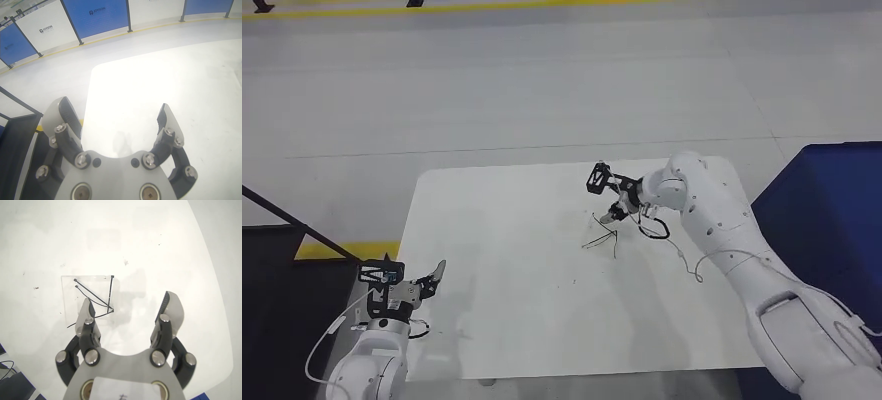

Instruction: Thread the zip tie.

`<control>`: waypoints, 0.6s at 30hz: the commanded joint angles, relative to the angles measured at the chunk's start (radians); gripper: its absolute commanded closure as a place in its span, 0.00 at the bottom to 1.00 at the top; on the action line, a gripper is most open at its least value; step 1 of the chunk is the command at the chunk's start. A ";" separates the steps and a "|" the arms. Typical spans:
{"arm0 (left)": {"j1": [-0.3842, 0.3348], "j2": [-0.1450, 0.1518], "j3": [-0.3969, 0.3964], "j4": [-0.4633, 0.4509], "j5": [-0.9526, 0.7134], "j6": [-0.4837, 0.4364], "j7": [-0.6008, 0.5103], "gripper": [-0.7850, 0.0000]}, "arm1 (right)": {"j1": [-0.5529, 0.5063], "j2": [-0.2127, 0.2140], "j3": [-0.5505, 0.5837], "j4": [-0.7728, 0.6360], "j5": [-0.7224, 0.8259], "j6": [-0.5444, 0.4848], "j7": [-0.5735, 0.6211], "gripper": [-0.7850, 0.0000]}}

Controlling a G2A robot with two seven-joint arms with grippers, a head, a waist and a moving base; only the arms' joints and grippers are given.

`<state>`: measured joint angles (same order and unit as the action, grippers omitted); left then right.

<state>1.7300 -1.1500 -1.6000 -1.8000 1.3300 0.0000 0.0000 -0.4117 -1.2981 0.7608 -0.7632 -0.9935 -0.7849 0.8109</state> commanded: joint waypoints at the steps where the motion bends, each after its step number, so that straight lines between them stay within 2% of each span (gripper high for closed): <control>1: 0.000 0.000 0.000 0.000 0.000 0.000 0.000 0.00 | 0.014 -0.015 -0.025 0.041 -0.009 0.002 -0.024 0.55; 5: 0.000 0.000 0.000 0.000 0.000 0.000 0.000 0.00 | 0.034 -0.047 -0.071 0.113 -0.031 0.007 -0.075 0.56; 12: 0.000 0.000 0.000 0.000 0.000 0.000 0.000 0.00 | 0.065 -0.096 -0.123 0.225 -0.027 -0.065 -0.161 0.57; 18: 0.000 0.000 0.000 0.000 0.000 0.000 0.000 0.00 | 0.090 -0.126 -0.148 0.294 -0.038 -0.081 -0.217 0.57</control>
<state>1.7300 -1.1500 -1.6000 -1.8000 1.3300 0.0000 0.0000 -0.3255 -1.4197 0.6161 -0.4793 -1.0297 -0.8648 0.5997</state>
